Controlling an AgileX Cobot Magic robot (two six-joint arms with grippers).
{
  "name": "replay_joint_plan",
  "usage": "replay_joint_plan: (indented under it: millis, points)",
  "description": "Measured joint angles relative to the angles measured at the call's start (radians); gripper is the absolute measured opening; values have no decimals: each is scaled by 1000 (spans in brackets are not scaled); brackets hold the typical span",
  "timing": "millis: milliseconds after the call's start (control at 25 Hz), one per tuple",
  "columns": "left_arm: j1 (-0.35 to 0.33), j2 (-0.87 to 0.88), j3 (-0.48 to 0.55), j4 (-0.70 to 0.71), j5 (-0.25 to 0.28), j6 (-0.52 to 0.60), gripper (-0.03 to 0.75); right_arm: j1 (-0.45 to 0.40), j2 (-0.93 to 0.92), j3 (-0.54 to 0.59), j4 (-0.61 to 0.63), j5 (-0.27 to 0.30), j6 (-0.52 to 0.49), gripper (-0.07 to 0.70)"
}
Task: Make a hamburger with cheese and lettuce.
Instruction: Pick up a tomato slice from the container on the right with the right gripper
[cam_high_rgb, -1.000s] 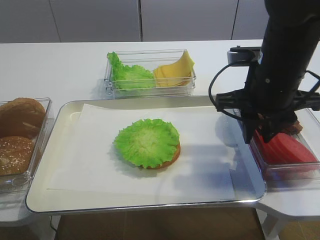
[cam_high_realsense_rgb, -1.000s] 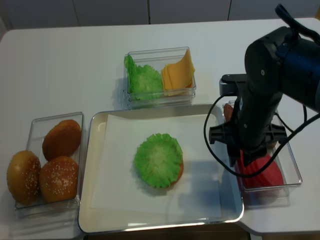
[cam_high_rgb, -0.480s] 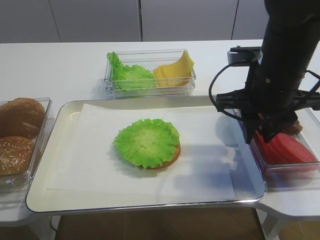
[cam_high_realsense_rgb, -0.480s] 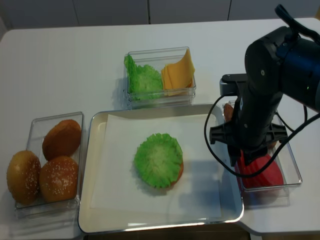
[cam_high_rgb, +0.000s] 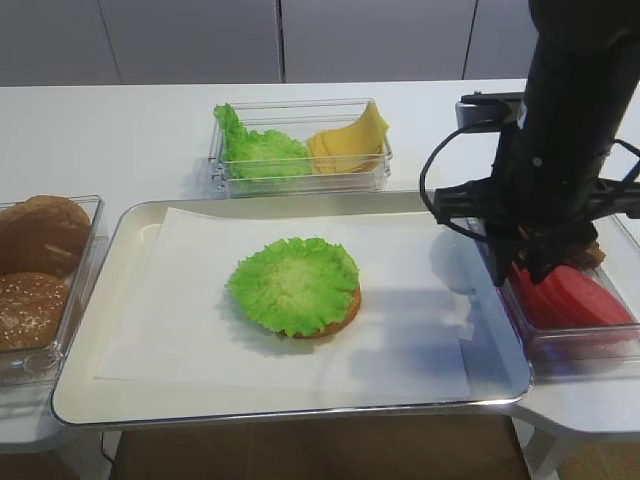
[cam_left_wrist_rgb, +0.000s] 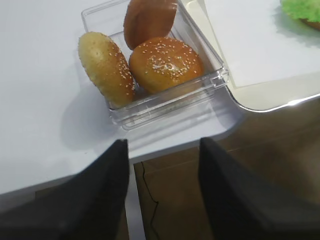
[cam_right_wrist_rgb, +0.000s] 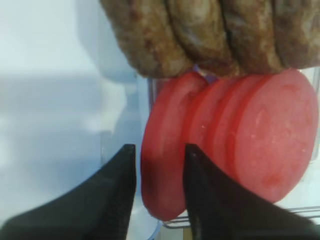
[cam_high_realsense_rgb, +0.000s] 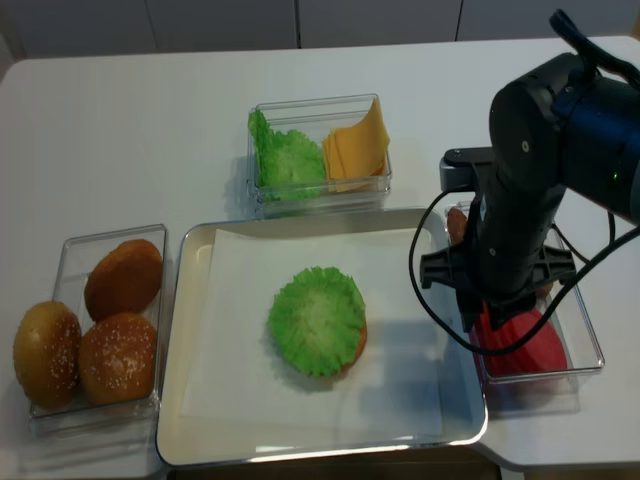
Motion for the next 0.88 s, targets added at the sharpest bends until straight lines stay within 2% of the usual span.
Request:
replay_joint_plan:
  millis: [680,880]
  points:
    - [0,0,0,0,0,0,342,0,19,0,0,0,-4,260]
    - [0,0,0,0,0,0,342,0,19,0,0,2,-4,169]
